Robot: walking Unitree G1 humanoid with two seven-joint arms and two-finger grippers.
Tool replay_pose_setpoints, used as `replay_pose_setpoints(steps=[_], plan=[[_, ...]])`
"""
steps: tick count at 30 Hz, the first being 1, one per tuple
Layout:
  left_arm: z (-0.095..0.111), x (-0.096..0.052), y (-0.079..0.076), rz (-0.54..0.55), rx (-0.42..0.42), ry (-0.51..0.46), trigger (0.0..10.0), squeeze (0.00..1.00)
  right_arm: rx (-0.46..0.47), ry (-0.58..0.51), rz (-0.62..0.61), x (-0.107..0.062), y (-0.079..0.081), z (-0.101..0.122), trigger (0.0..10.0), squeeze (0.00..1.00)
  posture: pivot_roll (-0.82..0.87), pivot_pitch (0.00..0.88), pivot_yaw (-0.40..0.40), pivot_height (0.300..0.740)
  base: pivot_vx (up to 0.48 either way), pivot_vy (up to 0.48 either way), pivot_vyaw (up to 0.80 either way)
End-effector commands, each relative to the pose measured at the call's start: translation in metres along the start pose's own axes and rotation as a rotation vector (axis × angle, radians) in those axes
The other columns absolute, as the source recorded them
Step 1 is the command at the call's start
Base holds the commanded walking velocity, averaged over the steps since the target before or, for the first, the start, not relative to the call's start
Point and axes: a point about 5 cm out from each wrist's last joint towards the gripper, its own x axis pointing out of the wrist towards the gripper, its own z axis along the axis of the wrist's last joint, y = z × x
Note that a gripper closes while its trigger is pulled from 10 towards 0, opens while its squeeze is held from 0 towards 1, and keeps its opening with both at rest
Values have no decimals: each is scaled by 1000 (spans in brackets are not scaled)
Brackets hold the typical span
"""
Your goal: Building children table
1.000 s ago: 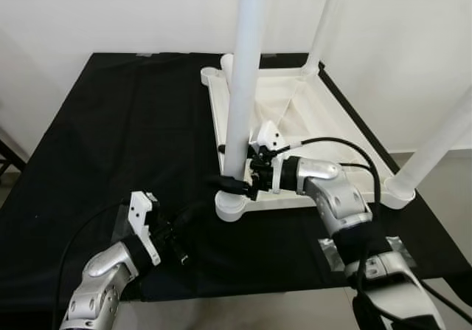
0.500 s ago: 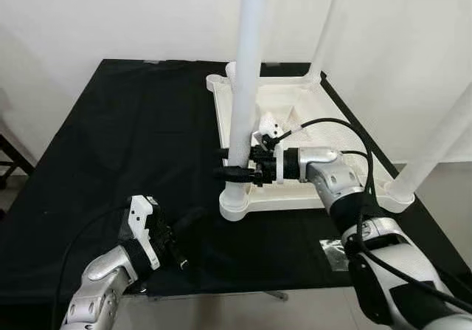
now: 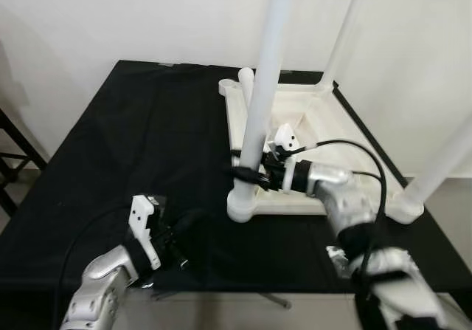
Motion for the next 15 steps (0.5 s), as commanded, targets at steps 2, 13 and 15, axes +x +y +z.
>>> replay_pose_setpoints(steps=[2,13,15], plan=[[-2,-4,1,-9,0,29,10000,0,32,225,-225,-15,30,-48,0,0,-11,28,-46,740,0,0,0],[-2,-4,3,-10,-1,36,10000,0,60,190,-126,3,29,-33,10000,0,8,25,-47,740,0,0,0],[-2,-4,3,-10,-1,36,10000,0,60,190,-126,3,29,-33,10000,0,8,25,-47,740,0,0,0]])
